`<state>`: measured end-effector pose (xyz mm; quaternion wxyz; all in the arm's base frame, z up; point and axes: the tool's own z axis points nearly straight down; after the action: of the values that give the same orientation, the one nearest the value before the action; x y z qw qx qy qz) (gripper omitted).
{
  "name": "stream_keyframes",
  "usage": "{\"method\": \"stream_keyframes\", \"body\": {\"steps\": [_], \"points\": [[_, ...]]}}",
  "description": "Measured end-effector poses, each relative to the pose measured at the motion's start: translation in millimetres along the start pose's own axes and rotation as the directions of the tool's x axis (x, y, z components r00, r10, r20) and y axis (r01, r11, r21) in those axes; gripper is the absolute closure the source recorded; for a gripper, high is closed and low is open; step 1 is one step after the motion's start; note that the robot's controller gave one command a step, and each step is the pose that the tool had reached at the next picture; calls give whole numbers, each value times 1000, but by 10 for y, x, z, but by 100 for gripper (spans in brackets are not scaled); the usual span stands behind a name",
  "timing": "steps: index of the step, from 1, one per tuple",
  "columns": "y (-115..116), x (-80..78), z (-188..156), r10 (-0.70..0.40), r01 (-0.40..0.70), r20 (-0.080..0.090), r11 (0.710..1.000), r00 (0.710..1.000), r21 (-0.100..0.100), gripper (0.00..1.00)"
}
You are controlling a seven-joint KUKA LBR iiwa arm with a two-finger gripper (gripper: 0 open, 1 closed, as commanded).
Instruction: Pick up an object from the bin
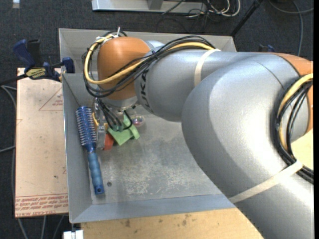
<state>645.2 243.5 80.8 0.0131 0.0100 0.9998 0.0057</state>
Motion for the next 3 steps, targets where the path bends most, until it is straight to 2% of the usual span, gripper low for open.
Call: {"method": "stream_keyframes", "body": {"steps": [1,2,3], "points": [[-19,-140,32,-9,9,-6,1000,1000,3,0],[-274,431,-1,59,-59,-5,998,998,1,0],[-923,-133,96,-104,105,-26,994,994,10,0]]}}
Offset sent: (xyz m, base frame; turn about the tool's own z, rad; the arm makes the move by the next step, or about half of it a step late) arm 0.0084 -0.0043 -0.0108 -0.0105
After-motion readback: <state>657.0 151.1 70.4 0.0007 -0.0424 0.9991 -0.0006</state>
